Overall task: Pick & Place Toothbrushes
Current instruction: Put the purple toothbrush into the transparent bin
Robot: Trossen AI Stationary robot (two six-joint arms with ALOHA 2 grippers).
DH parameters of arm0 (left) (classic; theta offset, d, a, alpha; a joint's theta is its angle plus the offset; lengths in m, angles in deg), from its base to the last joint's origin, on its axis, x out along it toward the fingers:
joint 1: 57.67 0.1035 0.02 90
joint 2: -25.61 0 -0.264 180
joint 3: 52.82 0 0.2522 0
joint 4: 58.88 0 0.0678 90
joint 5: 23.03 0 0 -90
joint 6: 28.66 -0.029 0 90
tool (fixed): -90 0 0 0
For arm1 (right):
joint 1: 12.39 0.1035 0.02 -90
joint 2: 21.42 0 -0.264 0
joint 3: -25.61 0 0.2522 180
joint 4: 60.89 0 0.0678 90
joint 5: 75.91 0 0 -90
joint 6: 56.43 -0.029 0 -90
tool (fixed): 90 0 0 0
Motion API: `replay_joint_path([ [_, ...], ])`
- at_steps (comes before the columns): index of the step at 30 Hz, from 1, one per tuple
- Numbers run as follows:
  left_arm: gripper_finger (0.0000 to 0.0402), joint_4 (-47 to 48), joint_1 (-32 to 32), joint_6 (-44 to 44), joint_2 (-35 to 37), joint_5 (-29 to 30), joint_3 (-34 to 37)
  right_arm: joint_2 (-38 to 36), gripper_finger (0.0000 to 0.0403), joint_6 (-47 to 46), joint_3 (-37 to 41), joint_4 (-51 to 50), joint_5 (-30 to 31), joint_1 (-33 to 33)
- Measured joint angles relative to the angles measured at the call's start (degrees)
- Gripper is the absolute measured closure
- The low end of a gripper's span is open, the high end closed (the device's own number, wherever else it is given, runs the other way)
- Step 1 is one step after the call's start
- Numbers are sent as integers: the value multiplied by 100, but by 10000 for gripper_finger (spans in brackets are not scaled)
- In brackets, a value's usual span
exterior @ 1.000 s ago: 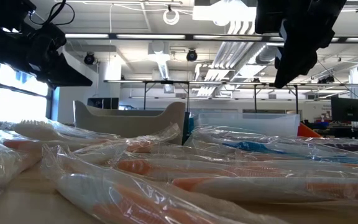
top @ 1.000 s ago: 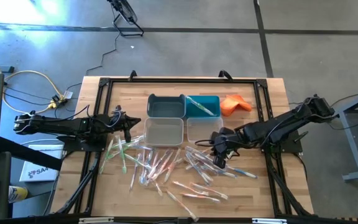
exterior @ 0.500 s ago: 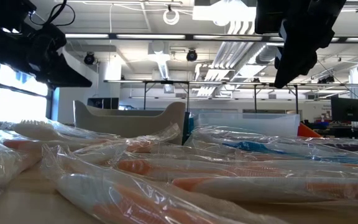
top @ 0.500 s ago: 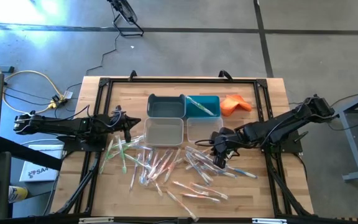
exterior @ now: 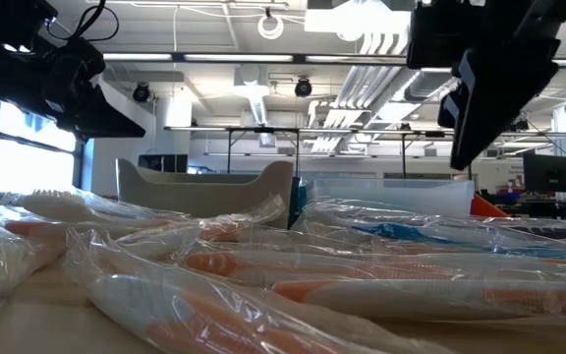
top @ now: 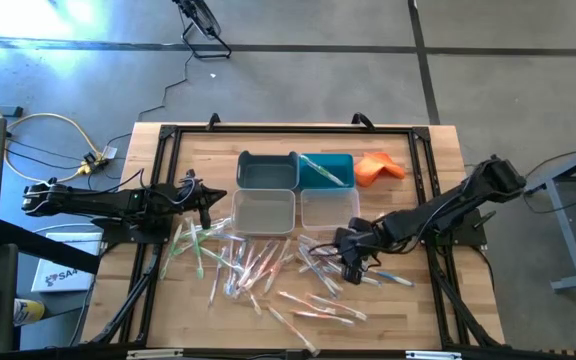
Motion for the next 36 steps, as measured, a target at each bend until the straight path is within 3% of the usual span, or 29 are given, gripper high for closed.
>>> replay_joint_path([
  [19, 402, 0, 1, 0, -1, -2, 0, 992, 298, -830, 2, 488, 2, 526],
  [36, 402, -2, 1, 0, 0, -2, 0, 1086, 298, -841, 0, 506, 20, 521],
])
